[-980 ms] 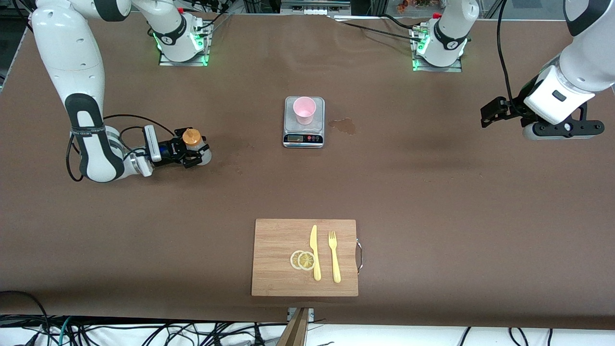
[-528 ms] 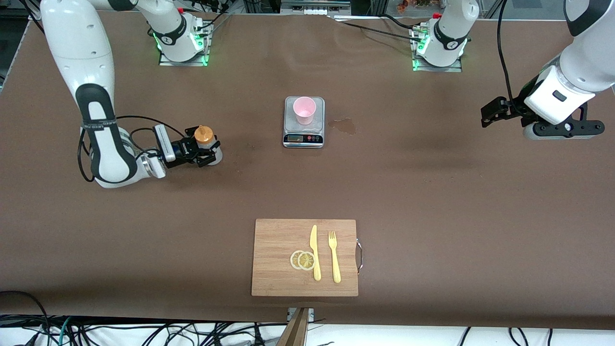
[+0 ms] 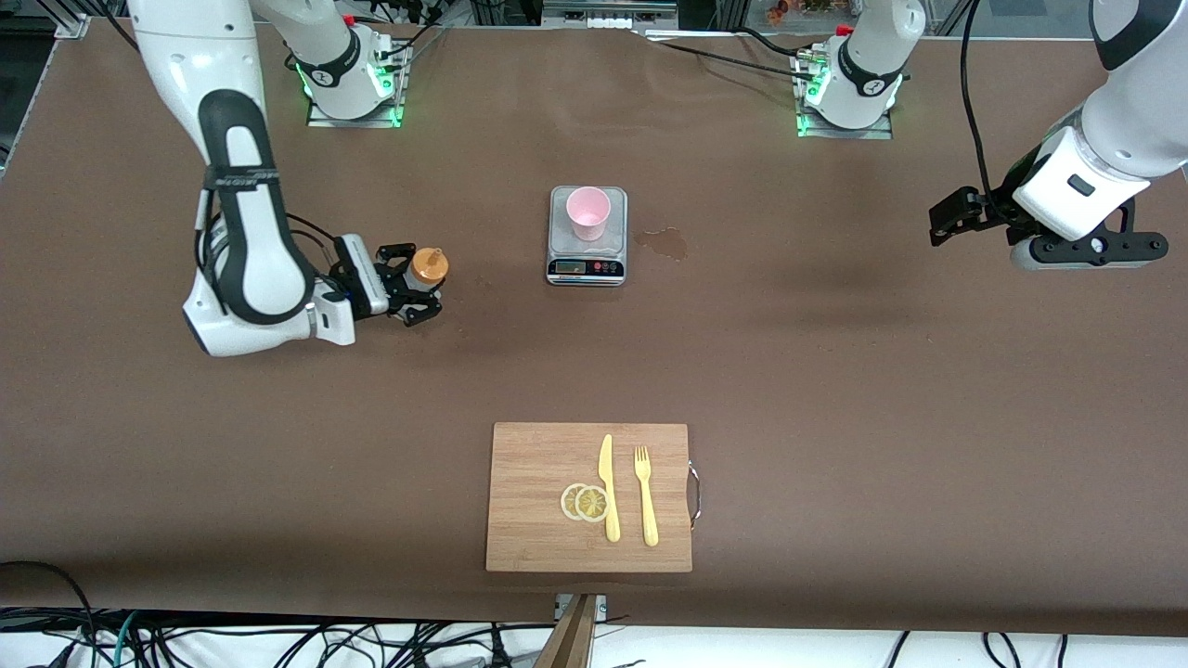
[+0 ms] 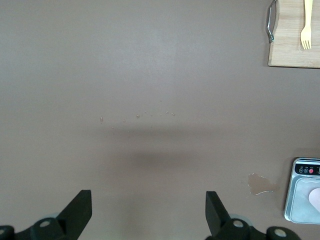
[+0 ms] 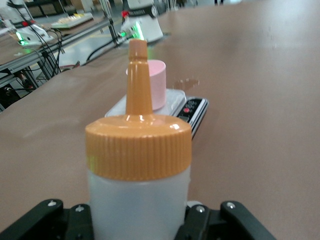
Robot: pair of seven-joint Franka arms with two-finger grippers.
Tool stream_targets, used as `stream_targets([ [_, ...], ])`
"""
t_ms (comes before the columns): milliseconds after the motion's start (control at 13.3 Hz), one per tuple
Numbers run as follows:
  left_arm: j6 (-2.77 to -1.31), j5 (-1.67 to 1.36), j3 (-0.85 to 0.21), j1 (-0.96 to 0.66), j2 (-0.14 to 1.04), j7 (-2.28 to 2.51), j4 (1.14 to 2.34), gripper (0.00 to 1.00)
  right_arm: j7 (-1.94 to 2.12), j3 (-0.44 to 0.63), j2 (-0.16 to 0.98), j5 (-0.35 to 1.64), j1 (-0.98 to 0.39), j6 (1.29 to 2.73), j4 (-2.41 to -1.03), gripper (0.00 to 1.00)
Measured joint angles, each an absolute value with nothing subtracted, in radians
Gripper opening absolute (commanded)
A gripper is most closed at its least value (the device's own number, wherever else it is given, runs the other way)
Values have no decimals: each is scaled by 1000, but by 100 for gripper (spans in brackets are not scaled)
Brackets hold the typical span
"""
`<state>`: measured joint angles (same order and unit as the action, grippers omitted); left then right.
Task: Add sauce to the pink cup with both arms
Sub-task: 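Lift the sauce bottle with the right gripper toward the pink cup, then tilt the bottle nozzle into the pink cup with the right gripper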
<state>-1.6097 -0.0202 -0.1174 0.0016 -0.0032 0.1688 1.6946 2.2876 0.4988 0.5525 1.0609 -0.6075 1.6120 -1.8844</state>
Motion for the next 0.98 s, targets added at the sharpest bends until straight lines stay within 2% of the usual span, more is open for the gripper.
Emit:
stream_targets([
  [301,-1610,-20,-117,2,-3,169,1695,100,2007,623,519,962,-841,1687,-1884,9],
  [980,-1610,-20,-117,2,-3,169,1695,100,1497,631,421,658,-1046,1756,-1861,9],
])
